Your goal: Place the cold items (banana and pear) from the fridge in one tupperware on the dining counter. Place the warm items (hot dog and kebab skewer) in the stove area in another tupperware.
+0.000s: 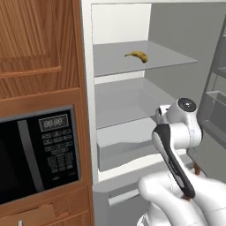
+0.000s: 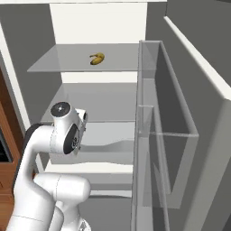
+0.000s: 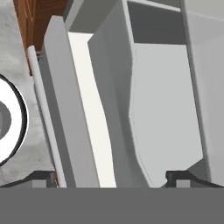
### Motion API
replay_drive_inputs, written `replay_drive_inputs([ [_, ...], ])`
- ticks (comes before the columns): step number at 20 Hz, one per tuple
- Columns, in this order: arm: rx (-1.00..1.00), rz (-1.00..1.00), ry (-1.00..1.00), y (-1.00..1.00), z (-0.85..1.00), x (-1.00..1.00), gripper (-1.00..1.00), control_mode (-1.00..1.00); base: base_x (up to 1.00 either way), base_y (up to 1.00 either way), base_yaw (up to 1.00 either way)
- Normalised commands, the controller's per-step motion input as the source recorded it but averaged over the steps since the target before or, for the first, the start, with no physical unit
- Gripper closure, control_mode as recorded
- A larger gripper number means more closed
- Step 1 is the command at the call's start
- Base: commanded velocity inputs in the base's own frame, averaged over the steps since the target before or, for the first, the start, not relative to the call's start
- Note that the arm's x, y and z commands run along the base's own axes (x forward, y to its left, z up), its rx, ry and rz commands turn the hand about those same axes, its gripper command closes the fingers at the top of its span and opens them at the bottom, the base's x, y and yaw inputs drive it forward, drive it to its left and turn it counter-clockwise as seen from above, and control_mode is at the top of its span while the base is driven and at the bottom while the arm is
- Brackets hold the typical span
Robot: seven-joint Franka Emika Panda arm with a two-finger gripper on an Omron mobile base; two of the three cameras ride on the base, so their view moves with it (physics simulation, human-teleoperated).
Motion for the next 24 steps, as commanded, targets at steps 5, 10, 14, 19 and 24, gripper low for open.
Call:
replay_drive_inputs([
  [5,0.08,0.00,-0.25,0.00,0.26,0.03,-1.00,-1.00,0.00,0.00,0.00],
  [10,0.06,0.00,-0.27,0.01,0.88,0.00,-1.00,-1.00,0.00,0.00,0.00],
  [14,0.03,-0.08,-0.07,0.13,1.00,0.00,-1.00,-1.00,0.00,0.00,0.00],
  [19,0.00,-0.01,0.00,0.17,1.00,0.00,-1.00,-1.00,0.00,0.00,0.00],
  [24,0.01,0.01,-0.05,0.00,1.00,-0.08,-1.00,-1.00,0.00,0.00,0.00],
])
